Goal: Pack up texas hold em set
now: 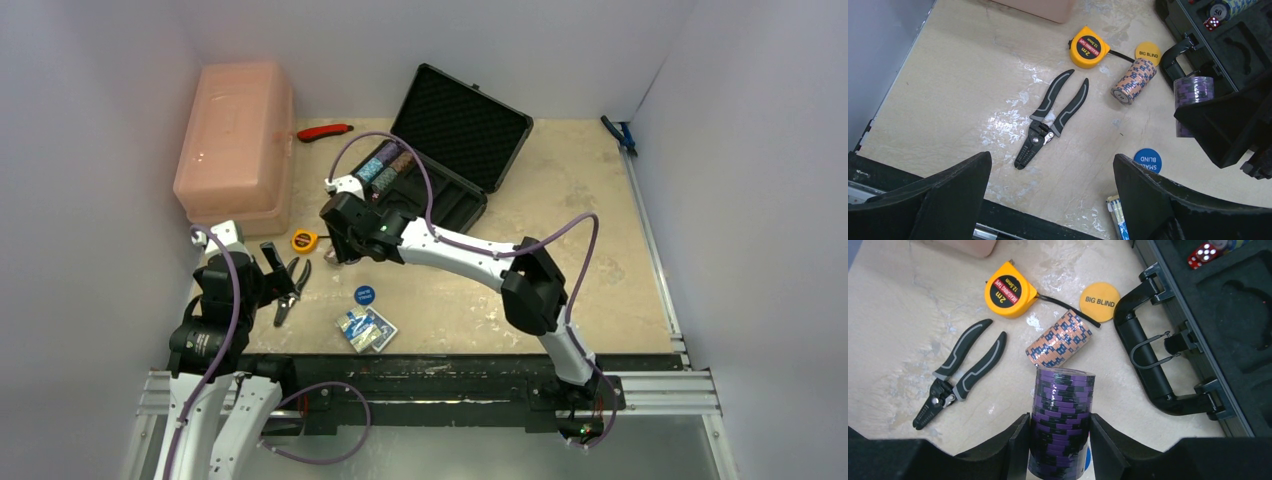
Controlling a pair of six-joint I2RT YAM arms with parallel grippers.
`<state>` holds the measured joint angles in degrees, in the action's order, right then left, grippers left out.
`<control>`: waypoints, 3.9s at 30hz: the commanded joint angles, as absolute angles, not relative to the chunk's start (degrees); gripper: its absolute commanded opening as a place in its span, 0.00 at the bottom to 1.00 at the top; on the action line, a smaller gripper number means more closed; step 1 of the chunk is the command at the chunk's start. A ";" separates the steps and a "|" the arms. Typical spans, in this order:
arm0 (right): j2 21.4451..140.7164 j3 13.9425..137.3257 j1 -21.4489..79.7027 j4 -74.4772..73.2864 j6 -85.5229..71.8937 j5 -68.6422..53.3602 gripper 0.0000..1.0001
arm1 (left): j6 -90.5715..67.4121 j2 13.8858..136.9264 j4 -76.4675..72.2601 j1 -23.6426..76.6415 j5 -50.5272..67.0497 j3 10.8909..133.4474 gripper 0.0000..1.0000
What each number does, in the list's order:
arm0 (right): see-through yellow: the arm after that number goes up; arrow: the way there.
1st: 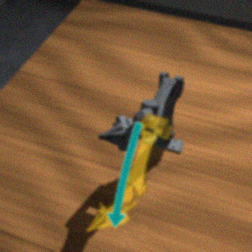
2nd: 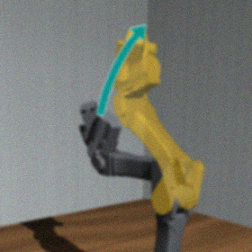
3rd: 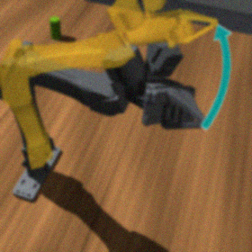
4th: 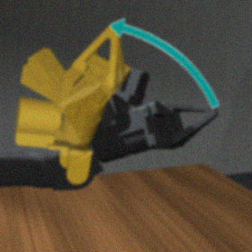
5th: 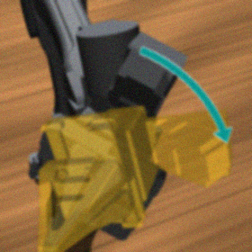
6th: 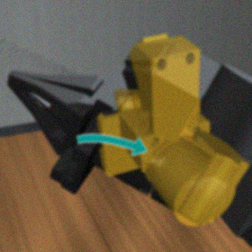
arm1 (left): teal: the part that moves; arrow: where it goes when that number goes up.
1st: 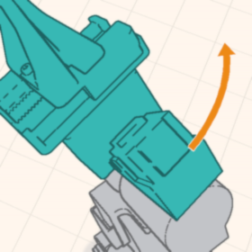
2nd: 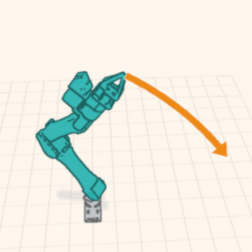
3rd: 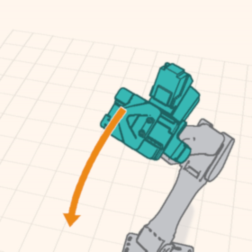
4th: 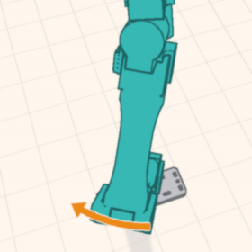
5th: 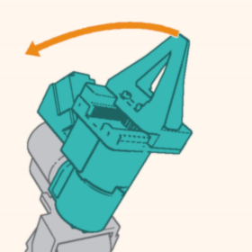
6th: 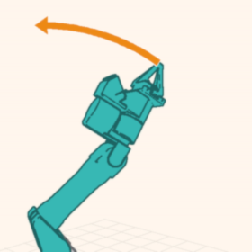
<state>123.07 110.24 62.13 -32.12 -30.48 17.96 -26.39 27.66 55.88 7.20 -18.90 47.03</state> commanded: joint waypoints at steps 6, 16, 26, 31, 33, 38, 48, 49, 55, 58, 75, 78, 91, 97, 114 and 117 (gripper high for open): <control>114.87 108.50 62.05 -26.05 -32.69 24.97 0.00 | -26.37 28.29 55.85 7.21 -19.86 48.25 0.92; 111.99 106.99 60.73 -25.26 -32.61 28.02 0.00 | -26.46 28.39 56.08 7.21 -20.29 48.36 0.92; 109.12 105.37 57.16 -26.83 -35.48 31.97 0.00 | -26.46 28.72 56.01 7.20 -20.16 48.34 0.92; 107.58 103.97 54.67 -27.05 -37.44 32.99 0.00 | -26.37 28.81 55.90 7.19 -20.00 48.34 0.92; 106.96 103.53 53.53 -27.23 -38.16 33.32 0.00 | -26.41 28.83 55.94 7.13 -20.00 48.35 0.92; 105.94 102.42 49.94 -27.82 -40.41 33.07 0.00 | -26.32 28.66 55.94 7.12 -20.04 48.39 0.92; 105.69 101.10 43.44 -31.54 -48.95 34.20 0.00 | -26.35 28.48 56.19 7.12 -20.54 48.37 0.92; 105.77 101.04 43.20 -32.05 -49.84 34.60 0.00 | -26.36 28.39 56.17 7.13 -20.63 48.37 0.92; 106.80 101.44 41.68 -37.10 -56.61 37.56 0.00 | -26.37 28.73 56.19 7.12 -20.49 48.39 0.92; 107.24 100.71 40.57 -37.80 -58.45 36.89 0.00 | -26.29 28.74 56.16 7.12 -20.48 48.34 0.92; 111.71 96.06 33.80 -35.64 -60.74 30.39 0.00 | -26.46 29.13 56.34 7.12 -20.89 48.34 0.92; 112.31 95.55 33.32 -35.52 -61.03 29.70 0.00 | -26.46 29.31 56.50 7.12 -20.83 48.35 0.92; 113.86 92.80 31.84 -33.63 -63.54 27.69 0.00 | -26.46 29.34 56.53 7.12 -21.01 48.35 0.92; 115.23 92.92 31.79 -33.17 -63.13 27.78 0.00 | -26.46 29.44 56.52 7.12 -21.01 48.37 0.92; 117.01 92.74 31.33 -31.47 -60.99 31.70 0.00 | -26.54 29.73 56.44 7.12 -20.91 48.44 0.92; 117.34 92.52 31.37 -31.21 -60.73 32.28 0.01 | -26.49 29.67 56.53 7.12 -20.90 48.43 0.92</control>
<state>116.33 92.18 31.86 -35.62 -61.28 27.73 -26.39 29.41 56.75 7.20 -20.01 47.03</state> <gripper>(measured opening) 0.465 0.921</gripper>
